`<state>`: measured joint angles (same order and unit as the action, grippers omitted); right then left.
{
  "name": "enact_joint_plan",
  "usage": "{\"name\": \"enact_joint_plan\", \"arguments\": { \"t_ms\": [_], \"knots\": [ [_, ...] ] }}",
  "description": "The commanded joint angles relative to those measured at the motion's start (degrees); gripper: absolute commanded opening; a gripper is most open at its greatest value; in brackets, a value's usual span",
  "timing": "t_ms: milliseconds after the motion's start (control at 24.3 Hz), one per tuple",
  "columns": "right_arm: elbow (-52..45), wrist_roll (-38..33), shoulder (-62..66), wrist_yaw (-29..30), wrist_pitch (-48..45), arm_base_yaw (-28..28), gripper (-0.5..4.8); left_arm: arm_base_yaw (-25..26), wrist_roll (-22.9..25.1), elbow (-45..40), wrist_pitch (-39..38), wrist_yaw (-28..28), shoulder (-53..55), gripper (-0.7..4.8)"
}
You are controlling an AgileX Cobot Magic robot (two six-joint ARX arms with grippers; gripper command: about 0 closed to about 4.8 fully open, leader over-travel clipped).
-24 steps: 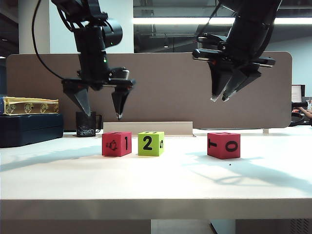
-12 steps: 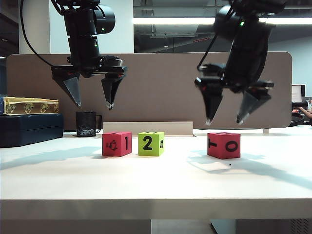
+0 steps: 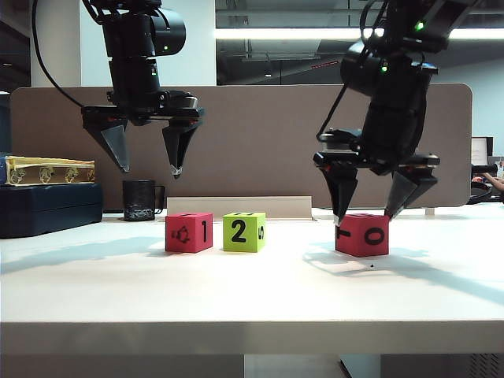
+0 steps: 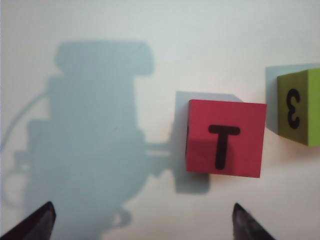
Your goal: Select the appropriate blocks from the scattered letter blocks on the table and arrange them in a row to spell out "THU".
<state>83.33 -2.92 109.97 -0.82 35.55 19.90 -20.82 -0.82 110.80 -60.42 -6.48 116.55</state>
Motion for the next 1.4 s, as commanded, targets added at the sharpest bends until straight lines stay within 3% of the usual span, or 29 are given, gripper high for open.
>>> {"name": "enact_joint_plan", "arguments": {
  "t_ms": [41,289,660,907,1278,1319,1402],
  "knots": [
    [0.5,0.0,-0.1,0.7,-1.4,0.0,4.05,0.0,0.4,0.3,0.3,0.0,-0.5,4.79],
    [0.5,0.0,0.9,0.8,-1.2,-1.2,3.94,0.0,0.4,0.3,0.3,0.0,-0.5,4.79],
    [0.5,0.0,1.3,1.0,-0.9,-1.2,2.05,0.0,0.4,0.3,0.3,0.0,-0.5,4.79],
    [0.5,-1.8,1.3,7.1,-2.1,-0.2,2.06,0.0,0.4,0.3,0.9,0.0,-0.5,4.79],
    [0.5,-4.2,2.0,7.3,-8.3,4.1,2.07,0.0,0.4,0.3,0.9,0.1,-0.5,4.79],
    [0.5,-4.8,2.4,7.4,-8.5,4.1,2.14,0.0,0.4,0.3,0.9,0.1,-0.5,4.79],
    [0.5,-6.0,3.5,7.4,-8.2,4.4,3.02,0.0,0.4,0.3,0.8,0.2,-0.5,4.79]
  ]
}}
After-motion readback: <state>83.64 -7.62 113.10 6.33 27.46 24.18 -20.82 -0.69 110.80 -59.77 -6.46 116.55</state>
